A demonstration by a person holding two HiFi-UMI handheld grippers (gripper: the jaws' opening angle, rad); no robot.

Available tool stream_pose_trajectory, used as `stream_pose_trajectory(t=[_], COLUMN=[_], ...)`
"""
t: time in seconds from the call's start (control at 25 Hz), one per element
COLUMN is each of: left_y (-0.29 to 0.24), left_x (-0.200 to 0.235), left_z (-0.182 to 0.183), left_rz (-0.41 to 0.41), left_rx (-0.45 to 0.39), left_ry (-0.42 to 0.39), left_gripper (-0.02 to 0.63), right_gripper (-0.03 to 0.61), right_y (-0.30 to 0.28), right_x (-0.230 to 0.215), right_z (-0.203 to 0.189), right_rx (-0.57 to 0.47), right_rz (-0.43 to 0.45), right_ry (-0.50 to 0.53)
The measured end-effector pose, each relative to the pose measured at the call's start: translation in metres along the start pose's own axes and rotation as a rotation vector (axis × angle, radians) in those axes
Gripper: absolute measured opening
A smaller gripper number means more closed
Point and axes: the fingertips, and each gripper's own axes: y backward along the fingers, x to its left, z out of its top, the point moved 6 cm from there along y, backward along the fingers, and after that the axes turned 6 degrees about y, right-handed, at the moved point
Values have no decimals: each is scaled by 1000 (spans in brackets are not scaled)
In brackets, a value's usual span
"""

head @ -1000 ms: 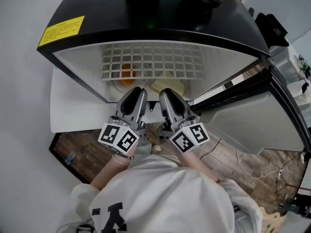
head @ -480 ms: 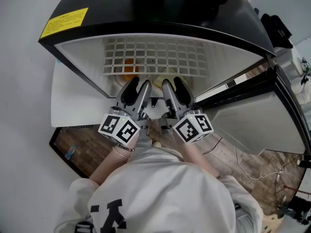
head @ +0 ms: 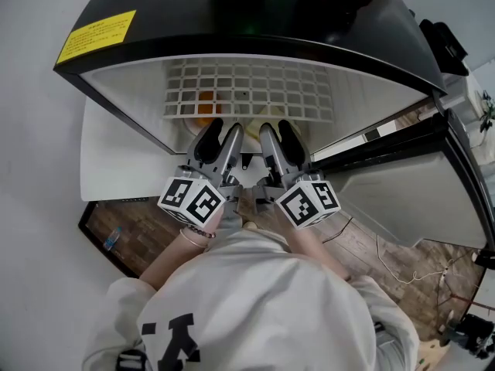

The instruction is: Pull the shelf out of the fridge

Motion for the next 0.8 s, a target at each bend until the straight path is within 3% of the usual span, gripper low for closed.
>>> stream_pose_trajectory(t=[0.56,0.8], left_y=[-29,-36], left_x=[4,11], left_z=[9,14], left_rz=[-16,-13], left_rx=[1,-26], left_ry=[31,41], left_gripper=[202,202], right_gripper=[227,227], right_y=[-24,-37], right_x=[-15,-22], right_z=[6,10], right_rx=[-38,-48], right_rz=[-20,-50], right_ry=[-118,-117])
